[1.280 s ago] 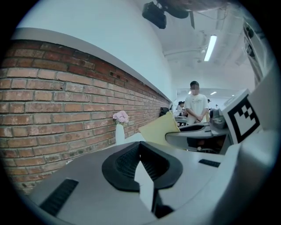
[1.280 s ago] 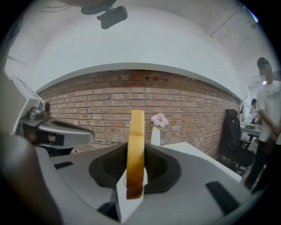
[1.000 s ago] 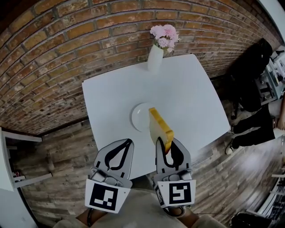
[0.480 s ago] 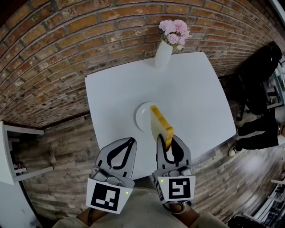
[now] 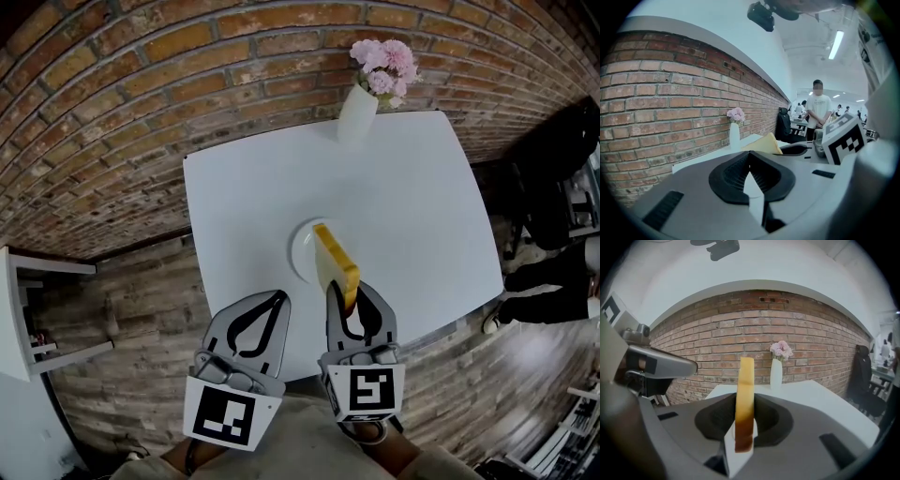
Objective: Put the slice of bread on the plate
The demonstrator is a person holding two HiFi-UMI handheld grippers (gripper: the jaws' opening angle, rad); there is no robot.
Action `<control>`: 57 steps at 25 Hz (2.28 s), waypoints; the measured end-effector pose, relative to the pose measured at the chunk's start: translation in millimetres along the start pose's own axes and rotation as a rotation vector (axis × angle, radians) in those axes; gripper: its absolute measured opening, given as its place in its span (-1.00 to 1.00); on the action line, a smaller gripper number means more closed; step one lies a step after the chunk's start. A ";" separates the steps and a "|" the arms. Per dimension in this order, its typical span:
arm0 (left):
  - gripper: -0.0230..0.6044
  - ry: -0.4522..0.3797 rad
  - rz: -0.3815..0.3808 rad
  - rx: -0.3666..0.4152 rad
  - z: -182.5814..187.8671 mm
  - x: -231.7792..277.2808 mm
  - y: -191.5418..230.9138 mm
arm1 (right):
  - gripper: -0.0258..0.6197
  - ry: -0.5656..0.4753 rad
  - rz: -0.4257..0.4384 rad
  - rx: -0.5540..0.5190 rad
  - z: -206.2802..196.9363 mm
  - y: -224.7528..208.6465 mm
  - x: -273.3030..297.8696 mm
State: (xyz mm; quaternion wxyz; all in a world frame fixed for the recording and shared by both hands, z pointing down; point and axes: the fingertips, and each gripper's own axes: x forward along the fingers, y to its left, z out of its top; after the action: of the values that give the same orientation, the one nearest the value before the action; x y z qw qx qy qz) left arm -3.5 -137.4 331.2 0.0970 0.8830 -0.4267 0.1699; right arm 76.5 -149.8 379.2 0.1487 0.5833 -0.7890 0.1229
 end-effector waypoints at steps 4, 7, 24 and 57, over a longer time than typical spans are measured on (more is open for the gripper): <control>-0.90 0.010 0.006 -0.005 -2.9 4.2 5.2 | -0.63 0.019 -0.002 0.005 -6.3 -2.2 9.4; -0.90 0.019 0.007 -0.011 -5.0 7.0 8.9 | -0.63 0.035 -0.002 0.005 -11.2 -2.9 15.7; -0.90 0.049 0.003 -0.010 -12.8 18.7 19.0 | -0.63 0.116 0.027 0.013 -43.1 3.4 48.2; -0.90 0.065 0.014 -0.031 -18.3 26.0 24.4 | -0.63 0.211 0.122 0.248 -80.8 -2.8 83.2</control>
State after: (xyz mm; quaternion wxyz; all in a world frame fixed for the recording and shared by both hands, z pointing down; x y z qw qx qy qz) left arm -11.6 -165.4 358.6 0.1233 0.8724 -0.4320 0.1928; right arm 63.6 -194.5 485.4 0.1499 0.5321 -0.7817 0.2887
